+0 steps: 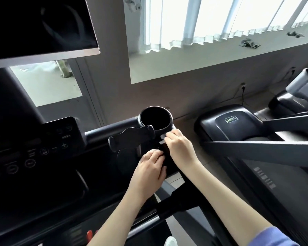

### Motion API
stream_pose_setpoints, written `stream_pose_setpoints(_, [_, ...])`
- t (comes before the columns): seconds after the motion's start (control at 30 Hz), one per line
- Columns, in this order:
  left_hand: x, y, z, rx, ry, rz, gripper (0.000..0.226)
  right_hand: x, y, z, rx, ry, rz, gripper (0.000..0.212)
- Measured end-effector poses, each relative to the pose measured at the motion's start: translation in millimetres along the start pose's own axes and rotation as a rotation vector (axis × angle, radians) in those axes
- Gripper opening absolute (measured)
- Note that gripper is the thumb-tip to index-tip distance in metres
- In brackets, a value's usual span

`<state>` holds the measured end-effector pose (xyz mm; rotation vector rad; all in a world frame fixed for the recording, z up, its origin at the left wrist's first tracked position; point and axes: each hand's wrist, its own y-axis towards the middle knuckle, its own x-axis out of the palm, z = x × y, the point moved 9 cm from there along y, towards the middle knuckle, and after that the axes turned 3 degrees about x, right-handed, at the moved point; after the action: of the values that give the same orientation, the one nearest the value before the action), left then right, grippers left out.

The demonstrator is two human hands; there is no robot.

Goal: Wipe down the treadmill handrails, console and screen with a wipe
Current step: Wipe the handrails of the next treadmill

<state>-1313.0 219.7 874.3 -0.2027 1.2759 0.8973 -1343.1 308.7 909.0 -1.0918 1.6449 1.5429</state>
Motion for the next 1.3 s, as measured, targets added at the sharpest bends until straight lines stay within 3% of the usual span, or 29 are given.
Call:
stream_pose_setpoints(0.07, [0.3,-0.5,0.0,0.003,-0.009,0.012,0.041,-5.8,-18.3,-3.2,-0.026,0.0,0.016,0.009])
stream_pose_setpoints(0.17, [2.6,-0.8,-0.9,-0.003,-0.013,0.02,0.041,-18.9,-56.9,-5.9,-0.044,-0.032,0.034,0.016])
stream_pose_setpoints(0.23, [3.3,-0.8,-1.5,-0.009,-0.019,0.025,0.041,-22.2,-59.2,-1.2,0.003,-0.037,0.037,0.024])
stream_pose_setpoints(0.4, [2.3,0.3,-0.8,0.001,-0.009,0.053,0.04,-8.2,-4.8,32.6,0.237,0.056,0.085,0.01])
stream_pose_setpoints(0.57, [2.9,0.1,-0.7,0.007,-0.015,0.064,0.038,-25.7,-35.7,31.8,0.225,0.074,0.149,0.01])
stream_pose_setpoints(0.67, [4.4,0.7,-1.5,0.008,-0.013,0.057,0.038,-36.9,-45.4,29.0,0.221,0.094,0.203,0.034])
stream_pose_setpoints(0.83, [4.0,0.9,-1.8,0.009,0.012,0.06,0.038,-16.6,7.2,46.8,0.371,0.204,0.164,0.047])
stream_pose_setpoints(0.93, [4.1,0.9,-0.9,0.009,0.017,0.065,0.037,-7.5,1.9,54.2,0.448,0.236,0.093,0.037])
stream_pose_setpoints(1.1, [4.0,1.1,-1.2,0.008,0.02,0.059,0.039,-39.0,-59.6,32.7,0.315,0.114,0.217,0.036])
stream_pose_setpoints(1.2, [3.7,1.9,-1.5,0.01,0.024,0.054,0.04,-35.7,-47.8,28.6,0.281,0.047,0.235,0.031])
stream_pose_setpoints(1.3, [3.0,1.8,-1.7,0.009,0.026,0.053,0.039,-10.3,-18.9,31.6,0.297,0.041,0.134,0.021])
